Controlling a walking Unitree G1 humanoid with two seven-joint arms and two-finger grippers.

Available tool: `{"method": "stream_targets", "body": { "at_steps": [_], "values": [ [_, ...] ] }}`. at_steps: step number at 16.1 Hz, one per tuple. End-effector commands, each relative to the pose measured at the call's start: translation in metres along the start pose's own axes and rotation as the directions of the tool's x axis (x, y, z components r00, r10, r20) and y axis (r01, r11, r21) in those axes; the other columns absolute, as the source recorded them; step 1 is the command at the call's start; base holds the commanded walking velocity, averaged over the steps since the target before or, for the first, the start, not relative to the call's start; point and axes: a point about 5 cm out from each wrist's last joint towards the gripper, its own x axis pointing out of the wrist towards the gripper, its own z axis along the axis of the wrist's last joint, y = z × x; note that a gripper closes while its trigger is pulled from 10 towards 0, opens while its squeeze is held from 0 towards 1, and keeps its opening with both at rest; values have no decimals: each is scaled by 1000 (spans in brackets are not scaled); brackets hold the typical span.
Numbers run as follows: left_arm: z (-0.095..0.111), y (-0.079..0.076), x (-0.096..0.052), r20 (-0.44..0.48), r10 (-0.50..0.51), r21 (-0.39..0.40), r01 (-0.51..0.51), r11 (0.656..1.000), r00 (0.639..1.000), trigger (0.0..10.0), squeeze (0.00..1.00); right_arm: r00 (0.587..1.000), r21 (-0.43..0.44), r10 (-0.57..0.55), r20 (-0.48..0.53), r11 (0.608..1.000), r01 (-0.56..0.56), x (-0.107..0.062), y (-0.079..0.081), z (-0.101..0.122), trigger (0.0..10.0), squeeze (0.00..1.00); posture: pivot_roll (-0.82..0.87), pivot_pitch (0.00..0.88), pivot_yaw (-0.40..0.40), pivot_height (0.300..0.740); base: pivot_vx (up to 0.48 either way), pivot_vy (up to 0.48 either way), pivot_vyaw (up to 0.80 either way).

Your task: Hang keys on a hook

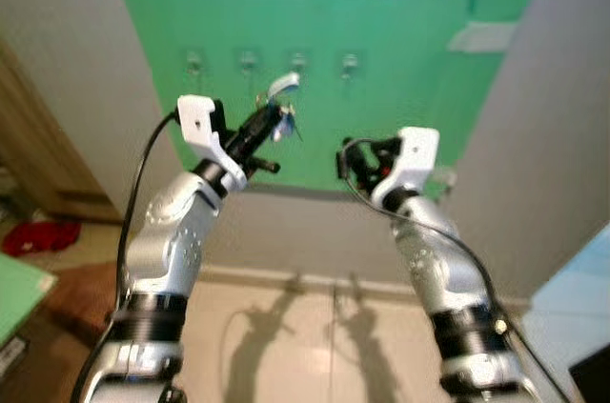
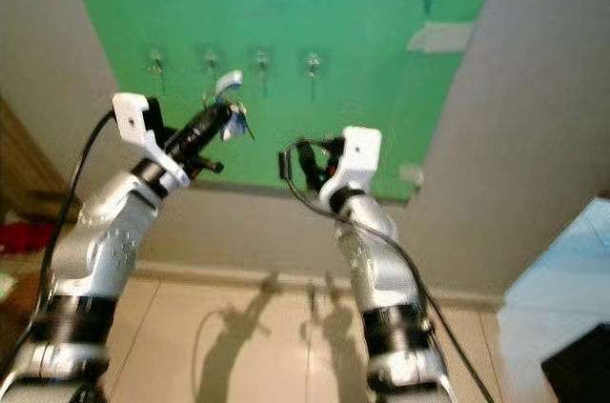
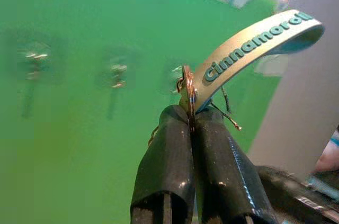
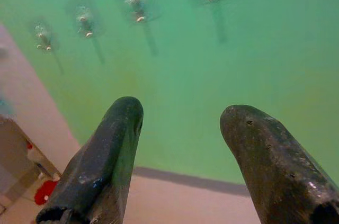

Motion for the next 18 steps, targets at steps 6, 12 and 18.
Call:
{"method": "stream_targets", "body": {
  "at_steps": [6, 12, 18],
  "values": [
    [3, -10, 8, 17, -20, 110, 18, 994, 1000, 0, 0, 1000, -52, 1, 10, 999, 0, -4, -1, 3, 10000, 0, -67, 0, 60, 740, 0, 0, 0],
    [-3, -17, 7, 4, -26, 133, 26, 991, 1000, 0, 0, 1000, -111, 5, -5, 994, -6, -11, -1, -2, 10000, 0, -72, 0, 66, 740, 455, 0, 0],
    [-8, -18, 5, -25, -41, 143, 44, 989, 999, 0, 0, 999, -116, -40, -17, 993, 38, -25, -11, -7, 10000, 0, -99, 0, 86, 740, 461, 0, 0]
  ]
}}
